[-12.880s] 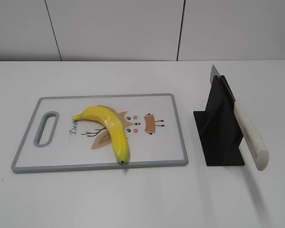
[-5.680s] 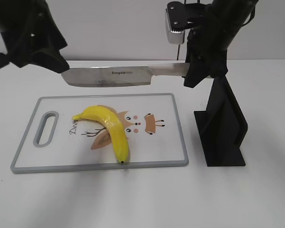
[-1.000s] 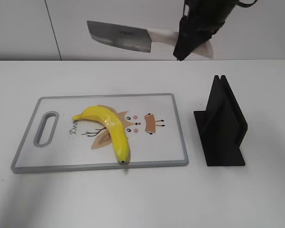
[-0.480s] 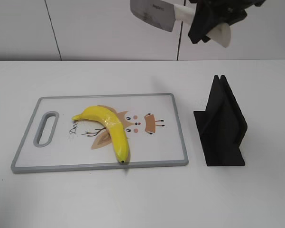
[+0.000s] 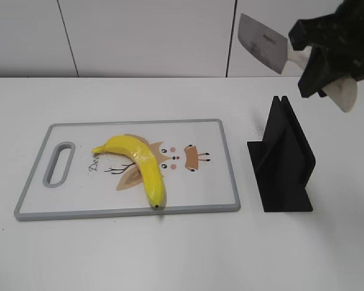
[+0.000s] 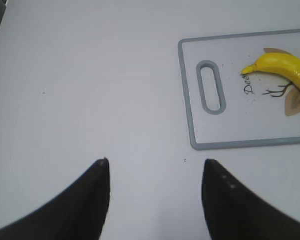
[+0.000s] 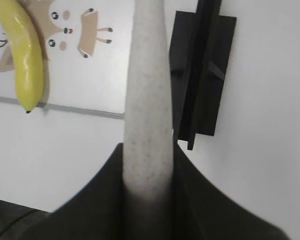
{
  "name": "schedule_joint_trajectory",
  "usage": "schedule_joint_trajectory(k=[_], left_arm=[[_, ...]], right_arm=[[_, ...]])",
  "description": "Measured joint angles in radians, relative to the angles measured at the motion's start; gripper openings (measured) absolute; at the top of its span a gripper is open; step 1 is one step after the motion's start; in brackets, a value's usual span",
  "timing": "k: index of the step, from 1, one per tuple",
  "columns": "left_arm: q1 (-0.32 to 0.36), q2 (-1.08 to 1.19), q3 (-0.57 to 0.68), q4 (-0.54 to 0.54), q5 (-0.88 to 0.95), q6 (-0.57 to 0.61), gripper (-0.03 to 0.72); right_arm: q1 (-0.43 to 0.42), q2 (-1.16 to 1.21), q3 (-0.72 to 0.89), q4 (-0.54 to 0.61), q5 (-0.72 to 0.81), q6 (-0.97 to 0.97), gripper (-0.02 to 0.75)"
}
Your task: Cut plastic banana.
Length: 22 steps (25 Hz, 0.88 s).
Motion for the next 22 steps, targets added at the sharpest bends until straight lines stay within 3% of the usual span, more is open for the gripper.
schedule_joint_trajectory(k=[7, 22], left_arm=[[0.0, -0.266, 0.184, -0.008, 0.041, -0.001, 0.537], [0.001, -0.548, 0.268, -0.011, 0.041, -0.001, 0.534]], right_arm=[[0.0, -0.064, 0.142, -0.095, -0.04, 0.122, 0.168], [0.0, -0.064, 0.231, -0.121, -0.116, 0.166, 0.168]])
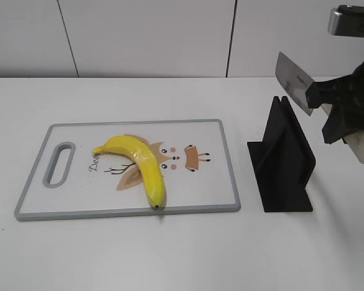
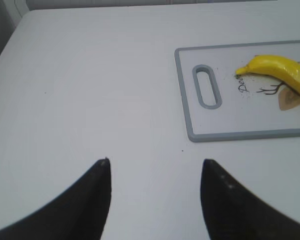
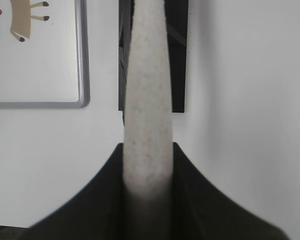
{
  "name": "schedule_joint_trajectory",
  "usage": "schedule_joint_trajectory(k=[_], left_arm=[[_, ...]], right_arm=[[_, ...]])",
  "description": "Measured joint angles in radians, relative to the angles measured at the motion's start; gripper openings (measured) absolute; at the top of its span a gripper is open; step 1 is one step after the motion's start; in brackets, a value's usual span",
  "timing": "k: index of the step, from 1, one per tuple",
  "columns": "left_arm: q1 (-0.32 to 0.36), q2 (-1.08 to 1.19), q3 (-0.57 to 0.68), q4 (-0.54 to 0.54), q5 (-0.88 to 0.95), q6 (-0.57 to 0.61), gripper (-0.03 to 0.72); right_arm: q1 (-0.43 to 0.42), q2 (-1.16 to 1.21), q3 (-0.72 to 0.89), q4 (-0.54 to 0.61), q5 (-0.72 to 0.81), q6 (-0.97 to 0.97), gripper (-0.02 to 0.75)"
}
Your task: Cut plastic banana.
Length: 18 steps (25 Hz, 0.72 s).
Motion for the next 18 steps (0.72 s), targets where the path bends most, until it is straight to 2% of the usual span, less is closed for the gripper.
schedule_joint_trajectory(k=[18], left_arm=[[0.0, -0.007, 0.002, -0.004, -0.001, -0.011, 0.534]], right_arm=[[0.0, 0.0, 0.0, 0.041, -0.023, -0.037, 0.167]])
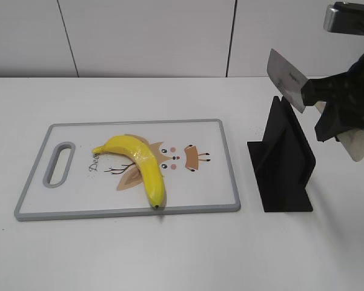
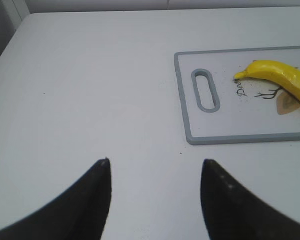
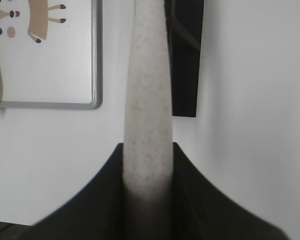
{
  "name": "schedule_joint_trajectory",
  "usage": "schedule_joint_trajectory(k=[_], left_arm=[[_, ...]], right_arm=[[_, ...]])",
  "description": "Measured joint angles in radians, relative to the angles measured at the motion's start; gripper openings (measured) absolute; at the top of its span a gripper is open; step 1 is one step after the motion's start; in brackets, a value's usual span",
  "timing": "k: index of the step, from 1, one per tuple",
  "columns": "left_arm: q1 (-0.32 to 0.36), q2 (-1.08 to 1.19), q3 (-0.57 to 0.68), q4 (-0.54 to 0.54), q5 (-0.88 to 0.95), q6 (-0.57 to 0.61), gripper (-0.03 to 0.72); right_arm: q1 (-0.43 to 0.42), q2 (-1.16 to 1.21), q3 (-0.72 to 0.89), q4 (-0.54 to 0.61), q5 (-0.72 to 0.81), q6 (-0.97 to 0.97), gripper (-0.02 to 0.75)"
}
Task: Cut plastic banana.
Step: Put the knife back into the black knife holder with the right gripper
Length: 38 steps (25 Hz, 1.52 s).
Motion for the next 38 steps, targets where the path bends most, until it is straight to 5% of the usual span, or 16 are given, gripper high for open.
schedule_joint_trajectory(k=[31, 33, 38], left_arm=[[0.0, 0.0, 0.0, 0.0, 0.0, -0.001, 0.533], [0.0, 0.0, 0.0, 0.0, 0.0, -0.001, 0.533], [0.0, 0.0, 0.0, 0.0, 0.0, -0.001, 0.533]], right_arm=[[0.0, 0.068, 0.139, 0.074, -0.052, 0.0, 0.172], [0.0, 0.068, 0.139, 0.089, -0.053, -0.018, 0.222], [0.0, 0.049, 0.139, 0.107, -0.052, -0.053, 0.552]])
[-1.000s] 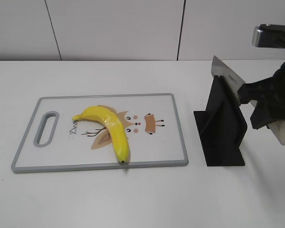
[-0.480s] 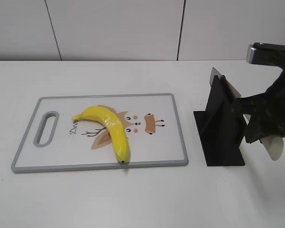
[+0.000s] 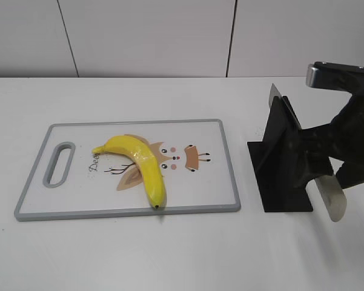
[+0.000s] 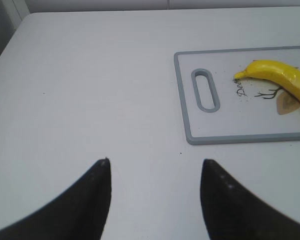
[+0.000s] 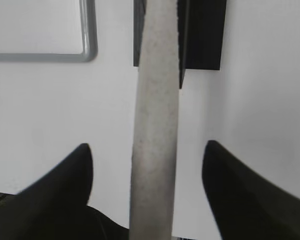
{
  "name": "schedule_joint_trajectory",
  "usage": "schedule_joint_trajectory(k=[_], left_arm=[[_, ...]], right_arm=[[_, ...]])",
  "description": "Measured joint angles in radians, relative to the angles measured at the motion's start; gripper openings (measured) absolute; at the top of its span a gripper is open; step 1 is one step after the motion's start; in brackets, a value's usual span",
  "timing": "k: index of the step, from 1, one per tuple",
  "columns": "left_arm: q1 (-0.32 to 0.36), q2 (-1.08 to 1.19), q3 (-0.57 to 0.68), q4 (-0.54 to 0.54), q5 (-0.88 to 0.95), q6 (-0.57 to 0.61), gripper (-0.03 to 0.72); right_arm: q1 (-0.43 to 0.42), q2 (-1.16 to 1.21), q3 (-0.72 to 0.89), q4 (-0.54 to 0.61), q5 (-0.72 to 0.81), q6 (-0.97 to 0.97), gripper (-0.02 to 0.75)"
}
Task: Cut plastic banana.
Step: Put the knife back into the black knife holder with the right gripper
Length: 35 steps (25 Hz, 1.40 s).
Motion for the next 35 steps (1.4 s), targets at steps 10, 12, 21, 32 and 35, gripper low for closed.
schedule_joint_trajectory(k=[10, 12, 21, 32, 35], left_arm=[[0.0, 0.0, 0.0, 0.0, 0.0, -0.004, 0.533], [0.0, 0.0, 0.0, 0.0, 0.0, -0.006, 0.533], [0.0, 0.0, 0.0, 0.0, 0.0, -0.006, 0.533], [0.0, 0.0, 0.0, 0.0, 0.0, -0.006, 0.533], [0.0, 0.0, 0.0, 0.0, 0.0, -0.006, 0.533]], right_arm=[[0.0, -0.338, 0.001, -0.003, 0.013, -0.245, 0.654], [0.0, -0.43, 0.01, -0.018, 0.014, -0.281, 0.654], [0.0, -0.822, 0.219, -0.059, 0.076, -0.339, 0.653], [0.0, -1.196, 0.381, -0.05, 0.16, -0.342, 0.624], [0.0, -1.262, 0.381, -0.067, 0.165, -0.341, 0.589]])
